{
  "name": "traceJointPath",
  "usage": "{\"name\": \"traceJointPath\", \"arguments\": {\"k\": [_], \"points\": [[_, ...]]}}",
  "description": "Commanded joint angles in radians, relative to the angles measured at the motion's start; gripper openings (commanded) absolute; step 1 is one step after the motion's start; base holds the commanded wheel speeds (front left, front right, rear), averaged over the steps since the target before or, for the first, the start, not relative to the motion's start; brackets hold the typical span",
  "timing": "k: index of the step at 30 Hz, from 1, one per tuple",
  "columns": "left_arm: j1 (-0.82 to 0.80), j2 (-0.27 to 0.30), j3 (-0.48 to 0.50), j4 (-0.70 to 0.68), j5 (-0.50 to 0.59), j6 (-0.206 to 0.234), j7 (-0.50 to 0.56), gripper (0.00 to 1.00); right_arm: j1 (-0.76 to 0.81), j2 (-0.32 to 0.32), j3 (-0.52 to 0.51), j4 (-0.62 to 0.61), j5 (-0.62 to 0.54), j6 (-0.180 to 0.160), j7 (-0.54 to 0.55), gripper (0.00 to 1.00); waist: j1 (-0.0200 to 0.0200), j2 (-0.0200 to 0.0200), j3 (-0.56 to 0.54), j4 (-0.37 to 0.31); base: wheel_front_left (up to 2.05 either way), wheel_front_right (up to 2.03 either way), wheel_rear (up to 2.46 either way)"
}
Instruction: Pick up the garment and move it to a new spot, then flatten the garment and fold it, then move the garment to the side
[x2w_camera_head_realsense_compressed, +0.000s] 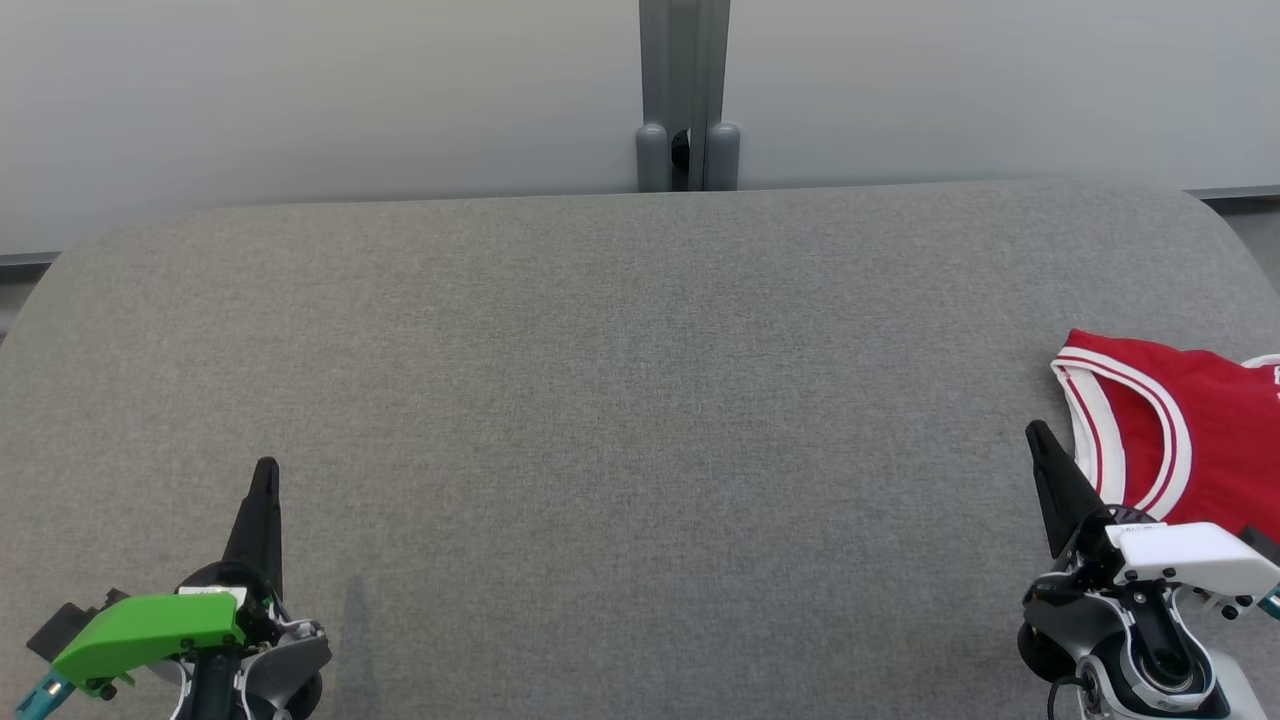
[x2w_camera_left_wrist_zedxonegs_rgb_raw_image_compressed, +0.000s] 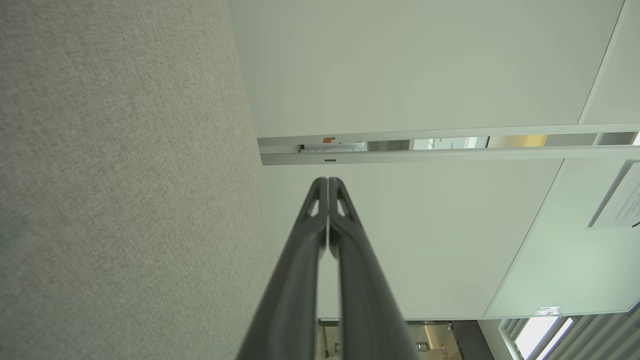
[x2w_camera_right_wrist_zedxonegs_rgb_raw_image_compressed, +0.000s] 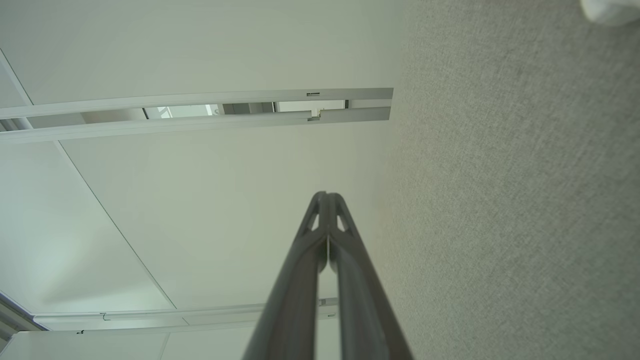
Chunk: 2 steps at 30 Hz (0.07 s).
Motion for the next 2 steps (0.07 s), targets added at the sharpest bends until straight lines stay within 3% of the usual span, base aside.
{"name": "traceJointPath", "arguments": {"k": [1, 2], "points": [[-0.012, 0.007, 0.003, -0.002, -0.001, -0.006, 0.003, 0.0, 0.008, -0.004, -0.002, -0.005, 0.006, 0.0, 0.003, 0.0, 0.0, -0.0001, 0.0, 0.0, 0.0, 0.0, 0.0], [-0.012, 0.007, 0.003, -0.002, -0.001, -0.006, 0.003, 0.0, 0.008, -0.004, -0.002, -0.005, 0.006, 0.0, 0.003, 0.0, 0.0, -0.0001, 0.0, 0.0, 0.0, 0.0, 0.0]]}}
